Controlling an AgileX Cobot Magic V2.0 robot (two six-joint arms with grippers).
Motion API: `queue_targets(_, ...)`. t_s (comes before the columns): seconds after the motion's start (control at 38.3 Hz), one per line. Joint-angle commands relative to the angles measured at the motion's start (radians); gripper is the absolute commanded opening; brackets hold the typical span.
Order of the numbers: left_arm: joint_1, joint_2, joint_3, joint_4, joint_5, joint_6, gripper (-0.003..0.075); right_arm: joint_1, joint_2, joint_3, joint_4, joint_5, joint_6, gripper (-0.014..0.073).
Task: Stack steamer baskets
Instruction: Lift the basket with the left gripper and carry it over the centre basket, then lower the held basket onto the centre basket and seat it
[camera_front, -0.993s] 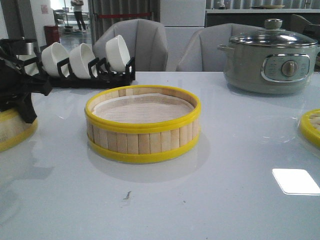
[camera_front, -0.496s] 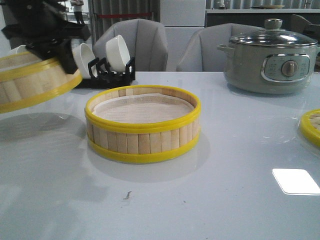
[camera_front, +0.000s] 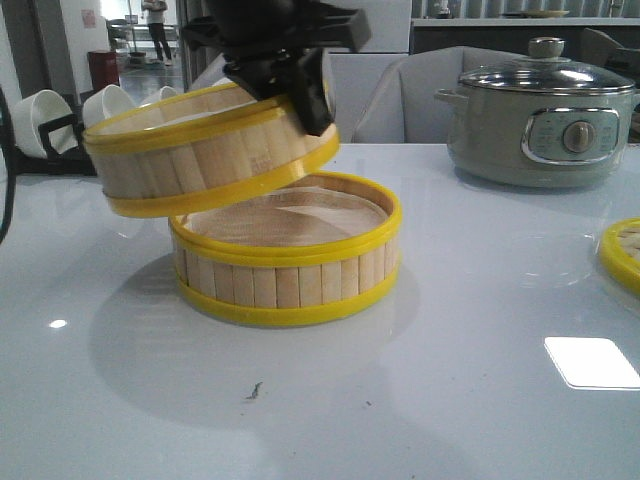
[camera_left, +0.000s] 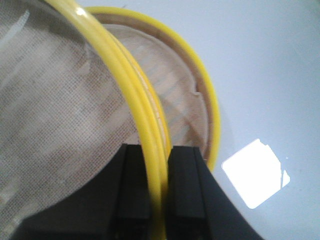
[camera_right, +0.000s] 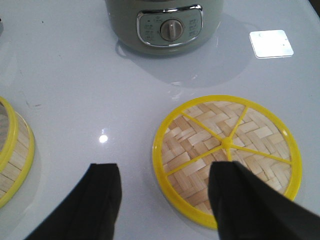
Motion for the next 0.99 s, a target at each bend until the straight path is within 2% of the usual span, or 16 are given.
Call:
queue_targets(0.0,-0.042,-0.053,-0.039,0.004,-0.084,-0.001,0.0091,0.003,-0.007,-0.035,-0.003,-0.085,0.001,0.0497)
queue_targets(0.29,-0.099,-0.003,-0.039,-0.007,-0.091,-0.010,0.0091,0.003,-0.007,-0.035,-0.003,-0.085,0.001,0.0497)
queue_targets(0.5,-0.105,0.033,-0.039,-0.010,-0.078,-0.010,0.0091,0.003,-0.007,-0.035,-0.003,-0.085,0.001,0.0497)
queue_targets(0.97,-0.105,0.033,-0.039,-0.056,-0.149,-0.010,0.0091,0.003,-0.007,-0.035,-0.003,-0.085,0.001,0.0497)
